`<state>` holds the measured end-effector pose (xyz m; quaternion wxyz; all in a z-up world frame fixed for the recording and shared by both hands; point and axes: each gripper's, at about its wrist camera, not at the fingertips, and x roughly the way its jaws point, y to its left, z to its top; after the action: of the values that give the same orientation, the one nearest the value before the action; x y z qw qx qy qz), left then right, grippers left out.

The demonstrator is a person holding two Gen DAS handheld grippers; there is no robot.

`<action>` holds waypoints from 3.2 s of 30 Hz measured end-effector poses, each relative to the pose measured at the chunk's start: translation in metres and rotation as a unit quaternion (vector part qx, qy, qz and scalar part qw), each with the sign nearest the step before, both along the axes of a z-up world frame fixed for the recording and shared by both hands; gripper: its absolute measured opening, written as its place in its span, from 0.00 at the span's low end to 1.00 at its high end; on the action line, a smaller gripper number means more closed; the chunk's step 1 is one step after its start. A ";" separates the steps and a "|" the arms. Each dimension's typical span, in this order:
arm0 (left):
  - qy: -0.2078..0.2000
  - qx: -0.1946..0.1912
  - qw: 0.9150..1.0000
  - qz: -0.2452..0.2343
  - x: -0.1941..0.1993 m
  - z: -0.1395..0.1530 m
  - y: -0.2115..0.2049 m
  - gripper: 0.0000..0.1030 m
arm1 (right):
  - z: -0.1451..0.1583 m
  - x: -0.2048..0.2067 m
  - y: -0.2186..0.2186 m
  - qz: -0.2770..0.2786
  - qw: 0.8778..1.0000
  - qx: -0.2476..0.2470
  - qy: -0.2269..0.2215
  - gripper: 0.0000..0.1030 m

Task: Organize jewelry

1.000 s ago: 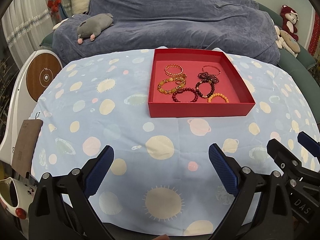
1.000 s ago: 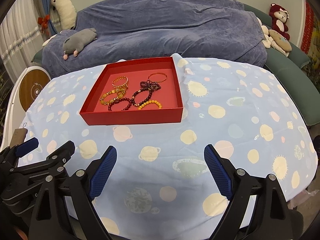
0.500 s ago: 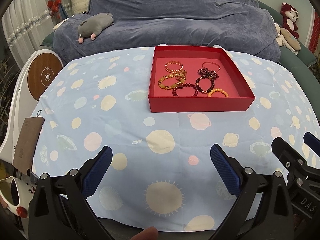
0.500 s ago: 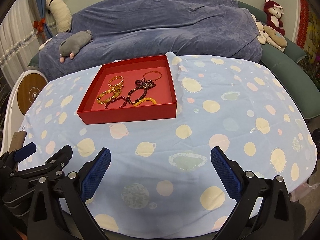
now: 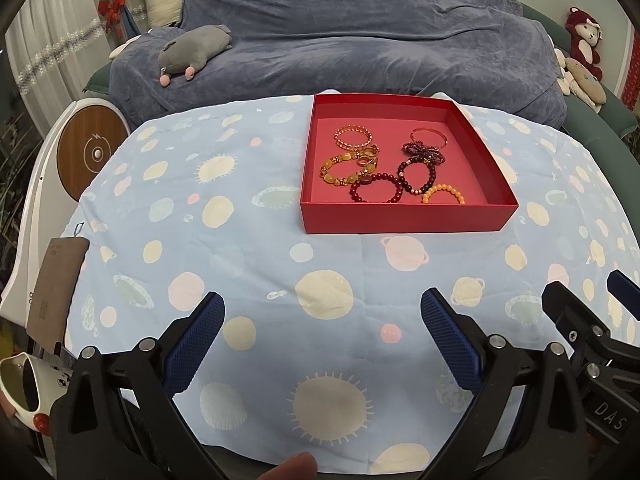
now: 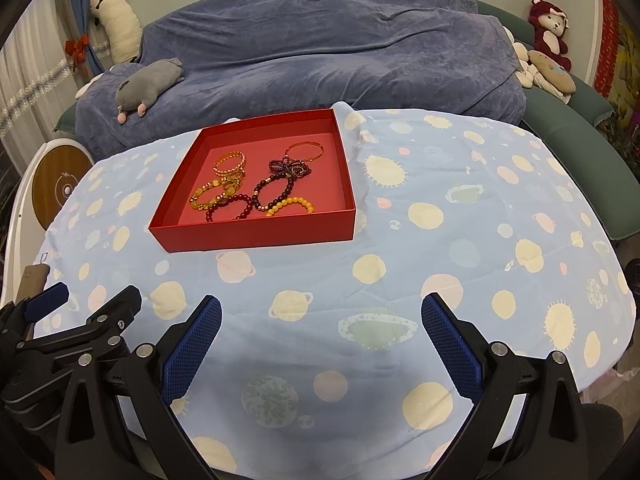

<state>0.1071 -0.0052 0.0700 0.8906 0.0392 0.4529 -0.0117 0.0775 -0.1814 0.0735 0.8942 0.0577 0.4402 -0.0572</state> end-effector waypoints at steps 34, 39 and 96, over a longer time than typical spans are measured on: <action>0.005 -0.002 1.000 0.009 0.014 -0.003 -0.003 0.91 | -0.006 0.015 -0.005 -0.006 1.000 0.004 0.007 0.94; 0.008 -0.003 1.000 0.009 0.017 -0.002 -0.002 0.91 | -0.005 0.017 -0.005 -0.005 1.000 0.002 0.007 0.94; 0.025 0.018 0.999 0.018 0.057 -0.018 -0.001 0.90 | -0.025 0.063 -0.002 -0.005 0.999 0.009 0.031 0.94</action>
<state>0.1646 -0.0060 0.0517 0.8781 0.0468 0.4760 0.0111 0.1402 -0.1833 0.0484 0.8793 0.0665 0.4679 -0.0592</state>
